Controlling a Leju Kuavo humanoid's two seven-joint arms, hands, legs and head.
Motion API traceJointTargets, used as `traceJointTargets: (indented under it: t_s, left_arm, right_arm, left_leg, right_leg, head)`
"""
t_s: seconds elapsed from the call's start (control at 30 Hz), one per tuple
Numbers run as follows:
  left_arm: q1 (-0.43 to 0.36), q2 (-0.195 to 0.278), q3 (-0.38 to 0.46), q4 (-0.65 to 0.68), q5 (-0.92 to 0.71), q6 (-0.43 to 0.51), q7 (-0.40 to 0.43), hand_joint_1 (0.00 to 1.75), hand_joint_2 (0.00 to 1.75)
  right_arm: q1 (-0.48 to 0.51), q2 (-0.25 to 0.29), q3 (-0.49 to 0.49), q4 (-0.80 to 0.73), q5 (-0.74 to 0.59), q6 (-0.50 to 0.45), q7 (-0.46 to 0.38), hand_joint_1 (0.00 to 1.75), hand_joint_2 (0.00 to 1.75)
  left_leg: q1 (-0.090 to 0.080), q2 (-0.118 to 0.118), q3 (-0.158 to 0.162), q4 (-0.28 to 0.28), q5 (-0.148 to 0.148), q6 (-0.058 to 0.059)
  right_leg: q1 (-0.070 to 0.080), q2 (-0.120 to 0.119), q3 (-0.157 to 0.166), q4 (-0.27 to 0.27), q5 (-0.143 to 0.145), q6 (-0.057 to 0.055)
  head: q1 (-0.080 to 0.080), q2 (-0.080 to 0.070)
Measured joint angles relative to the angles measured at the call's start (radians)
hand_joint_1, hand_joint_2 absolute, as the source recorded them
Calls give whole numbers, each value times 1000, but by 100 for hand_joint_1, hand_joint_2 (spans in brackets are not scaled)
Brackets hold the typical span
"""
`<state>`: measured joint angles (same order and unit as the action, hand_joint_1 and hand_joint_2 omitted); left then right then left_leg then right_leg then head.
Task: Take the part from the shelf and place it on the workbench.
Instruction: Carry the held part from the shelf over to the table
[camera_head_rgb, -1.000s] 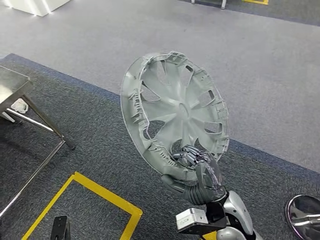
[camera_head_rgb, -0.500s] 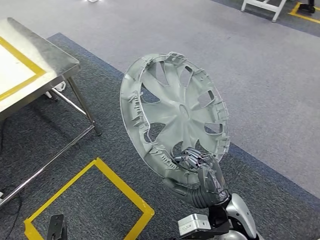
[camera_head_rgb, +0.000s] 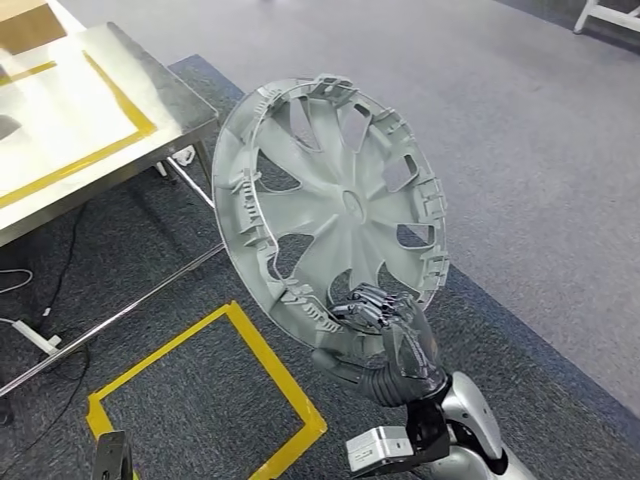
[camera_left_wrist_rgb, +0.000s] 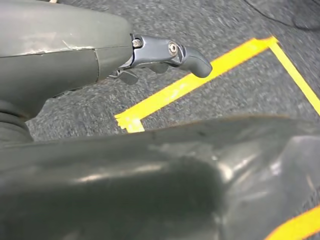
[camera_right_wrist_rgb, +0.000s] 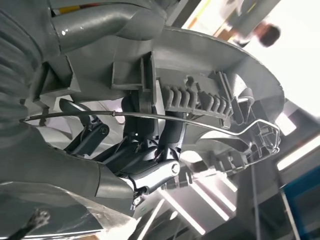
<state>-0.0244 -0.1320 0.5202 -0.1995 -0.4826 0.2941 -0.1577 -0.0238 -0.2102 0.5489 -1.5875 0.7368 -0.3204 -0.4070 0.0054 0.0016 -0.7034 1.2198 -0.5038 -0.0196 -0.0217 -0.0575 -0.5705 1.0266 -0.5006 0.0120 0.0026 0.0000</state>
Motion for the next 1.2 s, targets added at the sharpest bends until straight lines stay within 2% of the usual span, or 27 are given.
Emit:
traceJointTargets:
  t_s: [0.07, 0.1, 0.13, 0.2, 0.23, 0.3, 0.33, 0.37, 0.4, 0.43, 0.47, 0.5, 0.57, 0.6, 0.63, 0.7, 0.73, 0.8, 0.83, 0.87, 0.9, 0.93, 0.97, 1.0, 1.07, 1.13, 1.2]
  left_arm:
    - [-1, 0, 2, 0, 0, 2, 0, 0, 0]
    - [-3, 0, 2, 0, 0, 3, 1, 0, 0]
    - [-3, -1, 3, 0, 0, 3, 1, 0, 0]
    - [1, -1, 5, 0, 0, 4, 2, 0, 0]
    - [3, -2, 6, 0, 0, 4, 2, 0, 0]
    - [1, -4, 8, 0, 0, 6, 3, 0, 0]
    - [-2, -6, 8, 0, 0, 6, 3, 0, 0]
    - [-3, -6, 8, 0, 0, 6, 3, 0, 0]
    - [-3, -7, 8, 0, 0, 6, 3, 0, 0]
    - [-2, -7, 8, 0, 0, 6, 3, 0, 0]
    - [-2, -8, 8, 0, 0, 6, 3, 0, 0]
    - [-2, -8, 9, 0, 0, 6, 3, 0, 0]
    - [-2, -9, 9, 0, 0, 6, 3, 0, 0]
    - [-3, -10, 10, 0, 0, 6, 3, 0, 0]
    - [-2, -10, 10, 0, 0, 6, 3, 0, 0]
    - [1, -9, 13, 0, -1, 7, 6, 0, 0]
    - [4, -10, 14, 0, -2, 9, 8, 0, 0]
    - [3, -10, 15, 0, -5, 12, 11, 0, 0]
    - [1, -11, 16, 0, -6, 14, 11, 0, 0]
    - [-1, -12, 16, 0, -8, 15, 11, 0, 0]
    - [-2, -12, 17, 0, -9, 15, 11, 0, 0]
    - [-2, -12, 17, 0, -10, 15, 11, 0, 0]
    - [-1, -11, 18, 0, -11, 16, 11, 0, 0]
    - [-1, -11, 18, 0, -12, 16, 10, 0, 0]
    - [-2, -10, 19, 0, -15, 17, 5, 0, 0]
    - [-4, -10, 19, 0, -19, 20, 0, 0, 0]
    - [-3, -10, 20, 0, -19, 24, -2, 0, 0]
  right_arm:
    - [-8, 0, 4, 3, -1, 0, 0, 175, 175]
    - [-11, 0, 6, 5, -3, 1, 0, 175, 175]
    - [-14, 0, 8, 6, -4, 1, 0, 175, 175]
    - [-23, 1, 13, 8, -7, 2, 0, 175, 175]
    - [-27, 1, 16, 8, -8, 2, 0, 175, 175]
    - [-31, 2, 19, 10, -9, 2, 0, 175, 175]
    - [-30, 2, 21, 13, -9, 2, 0, 175, 175]
    - [-30, 2, 23, 15, -9, 2, 0, 175, 175]
    - [-29, 2, 24, 17, -9, 2, 0, 175, 175]
    - [-29, 2, 26, 20, -9, 2, 0, 175, 175]
    - [-30, 2, 27, 21, -9, 2, 0, 175, 175]
    - [-30, 2, 28, 23, -9, 2, 0, 175, 175]
    - [-29, 2, 29, 25, -9, 2, 1, 175, 175]
    - [-29, 2, 30, 26, -9, 2, 1, 175, 175]
    - [-30, 2, 30, 26, -9, 3, 1, 175, 175]
    - [-34, 3, 32, 27, -10, 5, 0, 175, 175]
    - [-37, 3, 32, 27, -11, 7, 0, 175, 175]
    - [-42, 5, 33, 29, -15, 14, 1, 175, 175]
    - [-44, 6, 33, 31, -16, 17, 1, 175, 175]
    - [-47, 6, 34, 34, -19, 19, 1, 175, 175]
    - [-51, 6, 35, 38, -22, 22, -1, 175, 175]
    - [-56, 6, 36, 44, -26, 24, -3, 175, 175]
    - [-62, 6, 36, 49, -31, 26, -5, 175, 175]
    - [-67, 6, 37, 55, -36, 27, -8, 175, 175]
    - [-74, 6, 37, 62, -45, 28, -12, 175, 175]
    - [-78, 6, 37, 66, -49, 28, -14, 175, 175]
    - [-81, 7, 37, 67, -49, 28, -16, 175, 175]
  left_leg:
    - [-9, 44, 64, -129, 51, 10]
    - [-15, 61, 80, -165, 58, 16]
    - [-19, 67, 85, -179, 55, 22]
    - [-18, 48, 85, -187, 55, 35]
    - [-15, 36, 88, -191, 57, 41]
    - [-8, 14, 94, -199, 61, 53]
    - [-7, 2, 94, -200, 61, 57]
    - [-7, -11, 94, -200, 60, 59]
    - [-7, -24, 94, -199, 60, 60]
    - [-8, -39, 95, -199, 59, 60]
    - [-7, -54, 97, -199, 59, 60]
    - [-7, -69, 99, -199, 58, 58]
    - [-7, -99, 99, -195, 54, 53]
    - [-6, -112, 96, -192, 54, 48]
    - [-3, -124, 91, -190, 54, 42]
    - [2, -145, 84, -190, 56, 28]
    - [2, -137, 81, -186, 53, 21]
    - [-2, -83, 56, -130, 20, 9]
    - [-1, -48, 30, -72, -8, 3]
    - [1, -28, -3, -5, -36, -1]
    - [4, -19, -31, 50, -54, -5]
    - [7, -16, -47, 80, -55, -8]
    - [9, -13, -45, 72, -36, -9]
    - [10, -7, -25, 29, -4, -9]
    - [4, 33, 37, -100, 59, -2]
    - [-6, 67, 68, -173, 74, 12]
    - [-11, 56, 67, -180, 67, 26]
  right_leg:
    - [4, -25, 11, 0, -9, 7]
    - [7, -36, 14, 0, -12, 12]
    - [9, -47, 16, -2, -14, 17]
    - [11, -61, 20, -5, -19, 28]
    - [9, -44, 19, 2, -28, 32]
    - [4, 13, -13, 68, -68, 38]
    - [3, 39, -45, 132, -96, 39]
    - [3, 50, -84, 202, -122, 40]
    - [3, 54, -117, 256, -135, 42]
    - [3, 55, -139, 281, -129, 42]
    - [3, 57, -140, 265, -103, 41]
    - [2, 64, -123, 212, -61, 39]
    - [-4, 113, -66, 76, 8, 33]
    - [-6, 135, -45, 30, 22, 30]
    - [-7, 151, -32, 7, 23, 27]
    - [-5, 137, -25, 0, 20, 21]
    - [-5, 125, -20, -4, 19, 16]
    - [-8, 94, -9, -11, 18, 3]
    - [-6, 77, -4, -12, 15, -2]
    - [-5, 61, 0, -12, 11, -5]
    - [-4, 46, 4, -12, 8, -7]
    - [-4, 31, 8, -12, 4, -6]
    - [-4, 18, 13, -12, 1, -5]
    - [-4, 5, 19, -12, -4, -2]
    - [-1, -19, 31, -12, -14, 6]
    - [6, -40, 37, -11, -23, 17]
    - [10, -62, 42, -15, -28, 28]
  head:
    - [0, 0]
    - [0, 0]
    - [1, 0]
    - [2, 0]
    - [2, 0]
    - [8, 0]
    - [11, 0]
    - [13, 0]
    - [13, 0]
    - [13, 0]
    - [14, 0]
    - [14, 0]
    - [13, 0]
    - [13, 0]
    - [12, 0]
    - [12, 0]
    - [11, 0]
    - [4, 0]
    - [1, 0]
    - [-2, 0]
    - [-2, 0]
    - [-2, 0]
    - [-3, 0]
    - [-3, 0]
    - [-3, 0]
    - [-3, 0]
    - [-2, 0]
